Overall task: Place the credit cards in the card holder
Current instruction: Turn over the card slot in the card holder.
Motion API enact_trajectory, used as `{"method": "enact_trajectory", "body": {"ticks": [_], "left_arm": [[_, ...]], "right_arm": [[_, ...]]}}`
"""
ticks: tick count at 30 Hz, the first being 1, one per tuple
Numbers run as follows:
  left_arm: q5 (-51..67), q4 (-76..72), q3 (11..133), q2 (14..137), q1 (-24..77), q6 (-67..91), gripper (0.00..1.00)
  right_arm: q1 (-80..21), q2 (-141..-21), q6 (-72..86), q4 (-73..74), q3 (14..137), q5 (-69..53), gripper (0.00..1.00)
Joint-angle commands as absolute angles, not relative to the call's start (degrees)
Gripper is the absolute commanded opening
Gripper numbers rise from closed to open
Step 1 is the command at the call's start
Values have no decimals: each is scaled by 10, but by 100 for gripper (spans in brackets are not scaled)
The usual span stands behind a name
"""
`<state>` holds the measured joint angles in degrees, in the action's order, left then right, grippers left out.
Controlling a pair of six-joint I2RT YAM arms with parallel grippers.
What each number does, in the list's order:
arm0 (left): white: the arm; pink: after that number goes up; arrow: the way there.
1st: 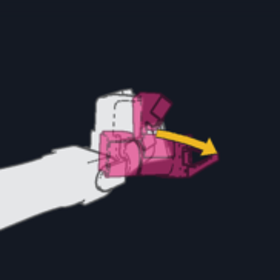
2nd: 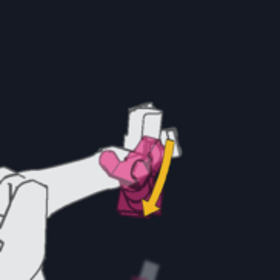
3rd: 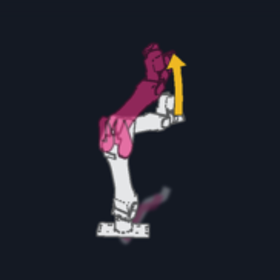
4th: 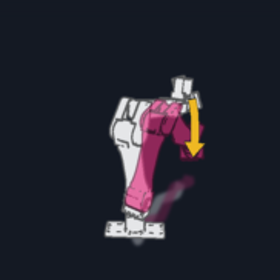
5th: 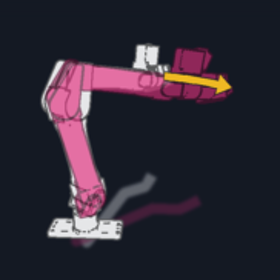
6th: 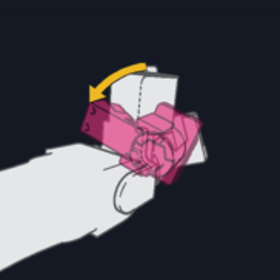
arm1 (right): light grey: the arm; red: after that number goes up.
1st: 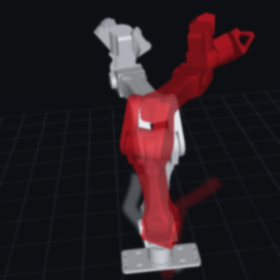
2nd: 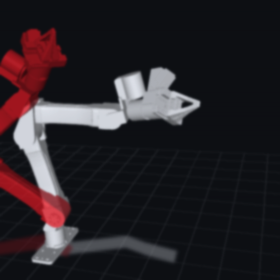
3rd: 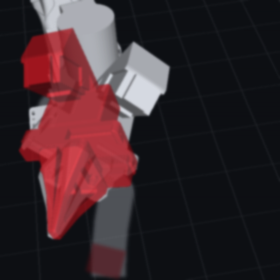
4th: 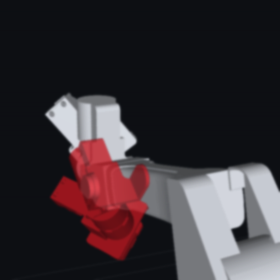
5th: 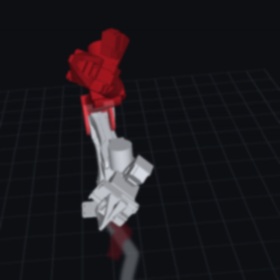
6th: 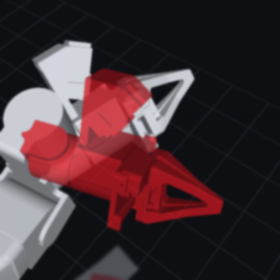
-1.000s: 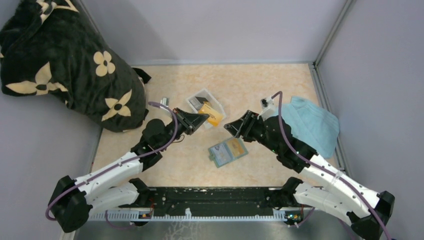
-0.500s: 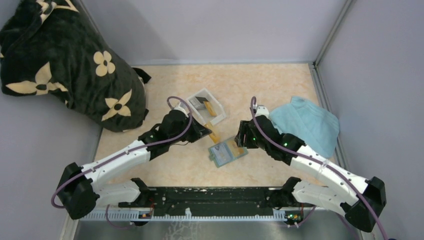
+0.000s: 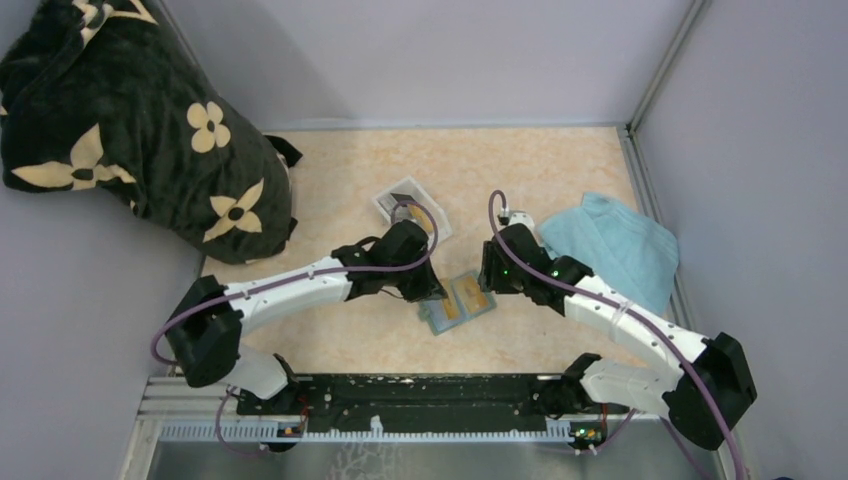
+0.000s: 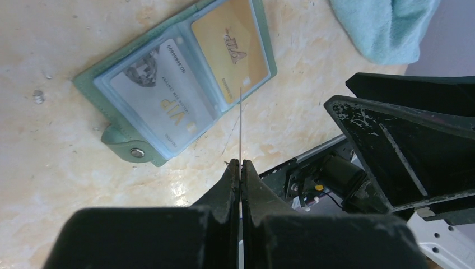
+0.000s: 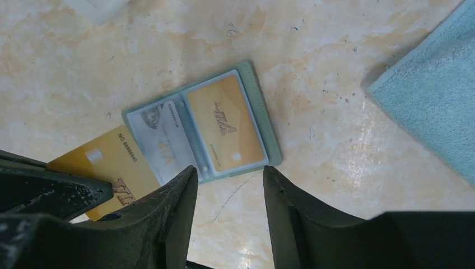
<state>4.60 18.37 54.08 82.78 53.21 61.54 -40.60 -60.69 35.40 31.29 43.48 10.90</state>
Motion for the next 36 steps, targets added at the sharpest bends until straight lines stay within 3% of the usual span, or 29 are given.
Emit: {"method": "enact_trajectory", "body": {"ticks": [1, 12, 36], "left_arm": [[62, 239, 604, 878, 549, 597, 0], [47, 319, 625, 908, 554, 641, 0], [7, 282, 503, 822, 553, 730, 0]], "right_arm": [[-397, -616, 333, 279, 430, 87, 47], [-388, -640, 304, 271, 430, 60, 47], [-381, -663, 283, 246, 405, 33, 47]]}}
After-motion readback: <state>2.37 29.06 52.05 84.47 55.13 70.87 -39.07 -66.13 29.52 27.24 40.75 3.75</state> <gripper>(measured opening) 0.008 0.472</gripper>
